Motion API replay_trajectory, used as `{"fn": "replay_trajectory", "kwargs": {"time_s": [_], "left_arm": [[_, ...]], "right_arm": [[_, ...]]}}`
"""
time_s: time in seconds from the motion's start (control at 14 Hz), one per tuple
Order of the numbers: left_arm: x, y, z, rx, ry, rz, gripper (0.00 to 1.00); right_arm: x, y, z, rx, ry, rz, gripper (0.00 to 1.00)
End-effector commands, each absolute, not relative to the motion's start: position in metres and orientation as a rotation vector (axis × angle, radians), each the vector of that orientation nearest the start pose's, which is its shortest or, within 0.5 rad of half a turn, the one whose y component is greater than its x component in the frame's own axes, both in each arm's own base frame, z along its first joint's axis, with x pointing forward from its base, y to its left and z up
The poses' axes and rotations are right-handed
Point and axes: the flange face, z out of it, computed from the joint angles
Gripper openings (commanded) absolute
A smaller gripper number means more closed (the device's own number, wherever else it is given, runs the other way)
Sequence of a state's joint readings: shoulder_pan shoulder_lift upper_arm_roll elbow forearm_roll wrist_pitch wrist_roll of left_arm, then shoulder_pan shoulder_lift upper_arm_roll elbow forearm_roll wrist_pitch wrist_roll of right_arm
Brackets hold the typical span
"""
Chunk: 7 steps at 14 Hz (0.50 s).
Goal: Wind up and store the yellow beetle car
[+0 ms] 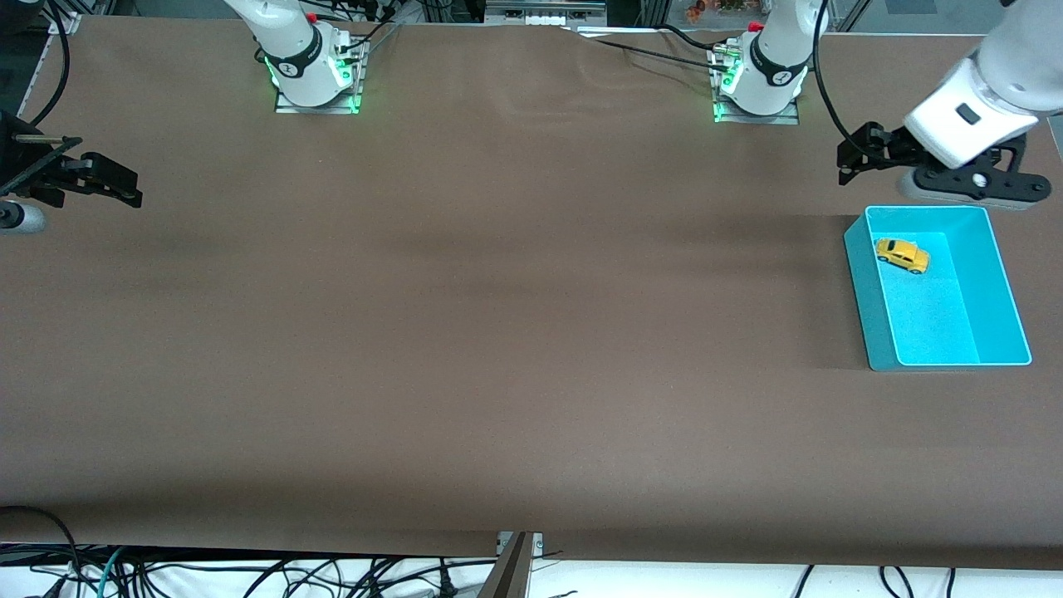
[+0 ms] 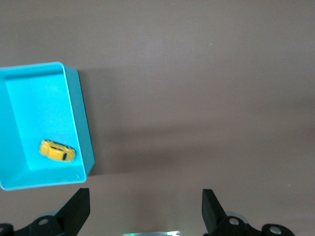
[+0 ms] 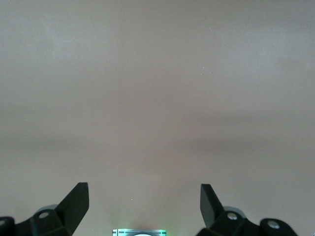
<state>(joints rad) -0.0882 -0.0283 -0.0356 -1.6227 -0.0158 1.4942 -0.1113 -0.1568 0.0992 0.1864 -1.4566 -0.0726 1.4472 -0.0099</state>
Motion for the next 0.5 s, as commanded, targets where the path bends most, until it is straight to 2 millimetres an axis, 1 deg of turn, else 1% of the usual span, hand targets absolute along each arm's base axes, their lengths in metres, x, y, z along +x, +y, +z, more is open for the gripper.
{"fn": "replay_trajectory", "kwargs": {"time_s": [0.0,0.14,0.36,0.43], "left_arm": [[0.5325,-0.0788,0.6166,-3.111,-0.141,0.156,1.00],[0.5322,-0.0742,0.6194,-3.109,-0.146,0.143,1.00],[0.5355,-0.0727,0.6194,-3.117,-0.049,0.108,1.00],[0.5375,-0.0720,0.6185,-3.118,-0.048,0.099,1.00]], "right_arm": [[0.5737,0.0021,0.6168,-3.175,-0.051,0.155,1.00],[0.5738,0.0013,0.6169,-3.175,-0.049,0.153,1.00],[0.5738,0.0022,0.6169,-3.175,-0.051,0.153,1.00],[0.5738,0.0022,0.6162,-3.175,-0.052,0.155,1.00]]}}
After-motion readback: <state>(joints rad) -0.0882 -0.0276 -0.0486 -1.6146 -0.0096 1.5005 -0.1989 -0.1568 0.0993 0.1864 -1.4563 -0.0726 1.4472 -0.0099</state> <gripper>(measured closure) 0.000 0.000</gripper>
